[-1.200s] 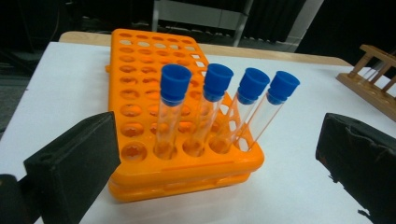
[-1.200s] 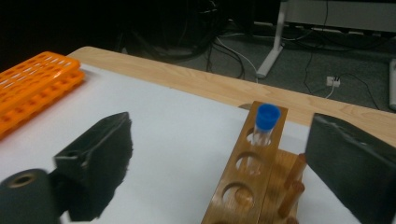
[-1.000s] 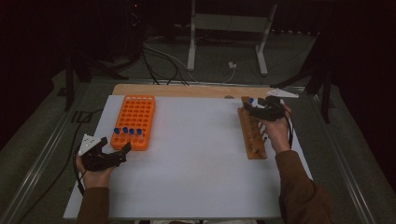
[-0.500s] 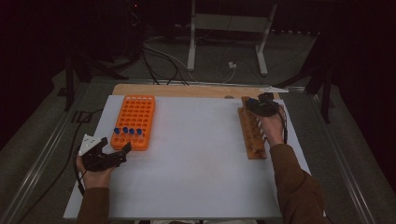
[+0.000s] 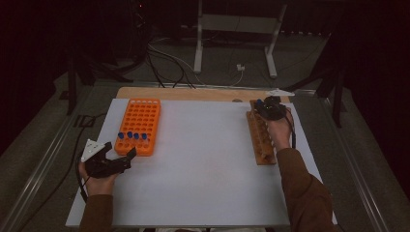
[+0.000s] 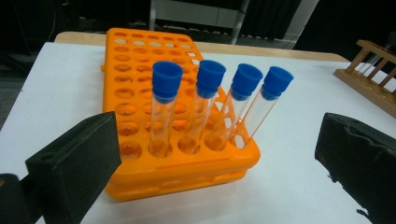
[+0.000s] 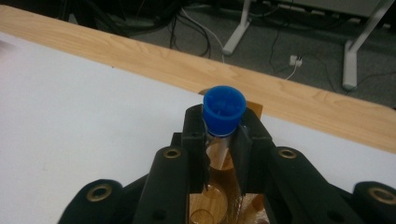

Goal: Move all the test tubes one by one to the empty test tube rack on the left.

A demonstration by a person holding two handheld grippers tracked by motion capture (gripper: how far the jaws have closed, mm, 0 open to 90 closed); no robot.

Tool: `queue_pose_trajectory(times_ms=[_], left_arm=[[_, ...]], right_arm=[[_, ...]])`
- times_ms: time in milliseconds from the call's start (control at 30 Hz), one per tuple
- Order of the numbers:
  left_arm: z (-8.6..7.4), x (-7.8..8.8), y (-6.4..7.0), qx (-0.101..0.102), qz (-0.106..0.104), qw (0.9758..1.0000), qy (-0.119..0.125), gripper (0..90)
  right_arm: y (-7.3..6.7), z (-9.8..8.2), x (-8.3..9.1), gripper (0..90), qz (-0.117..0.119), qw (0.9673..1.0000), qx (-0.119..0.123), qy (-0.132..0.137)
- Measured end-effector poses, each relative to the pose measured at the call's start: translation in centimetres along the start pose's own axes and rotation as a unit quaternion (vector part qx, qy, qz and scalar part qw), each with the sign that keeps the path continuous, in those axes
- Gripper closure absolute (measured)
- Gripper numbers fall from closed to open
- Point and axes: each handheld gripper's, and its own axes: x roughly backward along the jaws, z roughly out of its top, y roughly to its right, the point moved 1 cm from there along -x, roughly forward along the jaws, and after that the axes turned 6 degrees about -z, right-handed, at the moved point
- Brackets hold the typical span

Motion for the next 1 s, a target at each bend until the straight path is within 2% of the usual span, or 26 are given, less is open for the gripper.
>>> queue_pose_trajectory(times_ms=[300, 467, 567, 667, 800, 867, 1000], left_arm=[[0.5, 0.0, 1.4, -0.024, -0.016, 0.9996, 0.007, 1.3], [1.2, -0.1, 2.9, -0.048, -0.026, 0.9984, 0.013, 1.4], [1.6, -0.3, 4.3, -0.067, -0.036, 0.9969, 0.02, 3.6], [2.1, -0.8, 5.7, -0.083, -0.046, 0.9951, 0.025, 4.7], [2.4, -2.3, 8.1, -0.116, -0.064, 0.9911, 0.013, 5.8], [2.5, -3.4, 9.3, -0.127, -0.074, 0.9892, 0.006, 6.5], [3.1, -5.8, 11.3, -0.137, -0.097, 0.9857, -0.01, 7.2]], right_arm=[[1.0, 1.3, 4.2, 76.9, -0.001, 0.9981, -0.006, 0.062], [0.6, 1.9, 6.6, 76.8, 0.018, 0.9955, -0.002, 0.093], [-0.6, 1.8, 7.5, 76.8, 0.043, 0.9942, 0.001, 0.099], [-2.3, 1.5, 7.9, 76.8, 0.072, 0.9925, 0.004, 0.098], [-5.2, 1.2, 8.2, 76.7, 0.114, 0.9892, 0.018, 0.091], [-6.5, 1.3, 8.3, 76.7, 0.135, 0.9868, 0.025, 0.086], [-9.1, 1.5, 8.7, 76.6, 0.181, 0.9796, 0.034, 0.079]])
